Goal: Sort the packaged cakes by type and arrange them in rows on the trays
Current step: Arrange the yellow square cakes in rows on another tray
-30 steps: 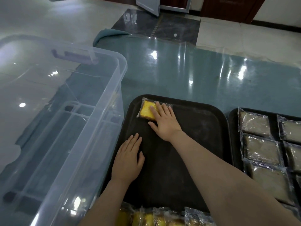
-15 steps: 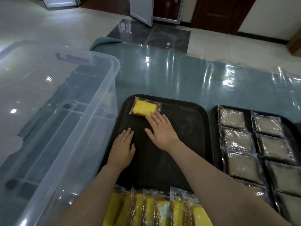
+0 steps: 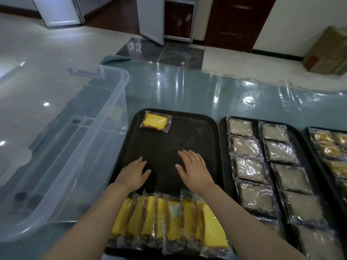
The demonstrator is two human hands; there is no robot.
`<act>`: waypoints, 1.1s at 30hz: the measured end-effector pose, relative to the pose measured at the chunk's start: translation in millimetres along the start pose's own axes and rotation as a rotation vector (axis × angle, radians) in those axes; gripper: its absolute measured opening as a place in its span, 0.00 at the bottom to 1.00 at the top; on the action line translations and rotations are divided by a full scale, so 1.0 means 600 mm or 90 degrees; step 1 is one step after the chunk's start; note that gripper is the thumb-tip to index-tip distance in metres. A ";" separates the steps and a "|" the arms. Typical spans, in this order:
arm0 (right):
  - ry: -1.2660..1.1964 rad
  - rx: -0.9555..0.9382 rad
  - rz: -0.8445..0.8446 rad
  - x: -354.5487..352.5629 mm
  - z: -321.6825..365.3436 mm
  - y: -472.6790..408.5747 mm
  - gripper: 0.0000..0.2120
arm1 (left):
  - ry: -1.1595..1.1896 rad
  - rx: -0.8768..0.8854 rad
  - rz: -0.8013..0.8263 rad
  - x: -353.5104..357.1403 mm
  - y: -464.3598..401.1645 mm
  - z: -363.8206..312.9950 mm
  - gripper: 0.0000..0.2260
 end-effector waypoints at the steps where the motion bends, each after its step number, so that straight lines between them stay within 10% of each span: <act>1: -0.012 0.017 0.000 0.001 -0.001 0.018 0.26 | 0.015 0.002 -0.006 -0.001 0.011 -0.002 0.26; 7: -0.090 0.109 -0.047 0.025 -0.012 0.134 0.27 | 0.182 0.087 0.001 0.002 0.077 -0.013 0.17; 33: -0.242 0.271 -0.192 0.071 0.012 0.311 0.35 | -0.100 0.309 -0.071 0.140 0.243 -0.107 0.31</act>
Point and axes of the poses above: each hand's wrist, its own y-axis away from the middle knuckle, its own x-axis out of the palm, z = x × y, the point moved 5 cm from there along -y, towards the middle knuckle, and after that the axes turned 11 degrees about -x, right-handed, at the moved point
